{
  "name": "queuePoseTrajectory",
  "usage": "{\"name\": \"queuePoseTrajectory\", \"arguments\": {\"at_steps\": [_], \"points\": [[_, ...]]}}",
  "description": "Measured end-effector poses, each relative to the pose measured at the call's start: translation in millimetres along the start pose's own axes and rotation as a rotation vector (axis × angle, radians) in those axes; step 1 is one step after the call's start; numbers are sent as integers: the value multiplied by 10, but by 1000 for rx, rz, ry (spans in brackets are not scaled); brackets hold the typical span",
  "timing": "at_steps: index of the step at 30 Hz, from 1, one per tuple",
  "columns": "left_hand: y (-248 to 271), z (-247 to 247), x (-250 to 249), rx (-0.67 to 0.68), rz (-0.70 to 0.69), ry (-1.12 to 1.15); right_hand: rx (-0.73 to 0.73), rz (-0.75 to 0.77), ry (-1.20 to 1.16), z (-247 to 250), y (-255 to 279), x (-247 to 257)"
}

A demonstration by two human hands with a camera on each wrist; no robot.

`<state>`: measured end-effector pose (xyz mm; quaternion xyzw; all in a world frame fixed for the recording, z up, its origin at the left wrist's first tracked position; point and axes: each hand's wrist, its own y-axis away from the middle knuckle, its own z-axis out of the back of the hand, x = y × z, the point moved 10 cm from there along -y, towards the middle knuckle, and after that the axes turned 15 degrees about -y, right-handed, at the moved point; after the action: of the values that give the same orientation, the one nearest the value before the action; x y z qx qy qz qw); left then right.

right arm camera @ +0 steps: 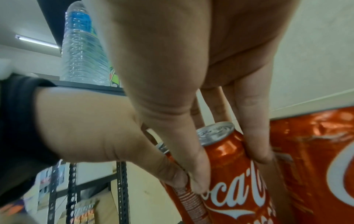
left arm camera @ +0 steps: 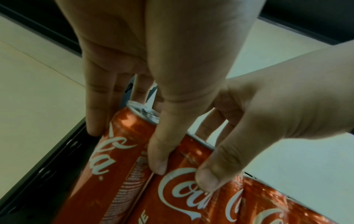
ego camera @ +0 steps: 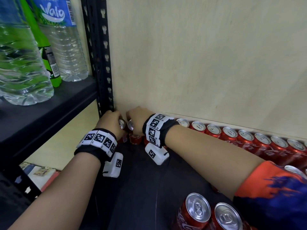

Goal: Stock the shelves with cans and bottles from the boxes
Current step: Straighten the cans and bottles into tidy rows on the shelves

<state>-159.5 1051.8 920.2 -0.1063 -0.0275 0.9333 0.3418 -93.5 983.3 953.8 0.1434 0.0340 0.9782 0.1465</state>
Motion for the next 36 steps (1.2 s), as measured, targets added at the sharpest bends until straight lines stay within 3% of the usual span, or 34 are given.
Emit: {"name": "queuePoseTrajectory", "arguments": {"at_steps": [4, 10, 19, 27, 36], "points": [[112, 105, -30, 1, -34, 32, 45, -56, -29, -17, 130, -32], [397, 378, -226, 2, -135, 69, -12, -117, -100, 270, 611, -106], [718, 761, -788, 110, -295, 85, -42, -167, -136, 731, 1439, -386], [866, 504, -1551, 238, -465, 85, -12, -242, -98, 705, 1838, -925], [898, 128, -2081, 294, -534, 75, 50, -239, -80, 581, 1996, -1389]]}}
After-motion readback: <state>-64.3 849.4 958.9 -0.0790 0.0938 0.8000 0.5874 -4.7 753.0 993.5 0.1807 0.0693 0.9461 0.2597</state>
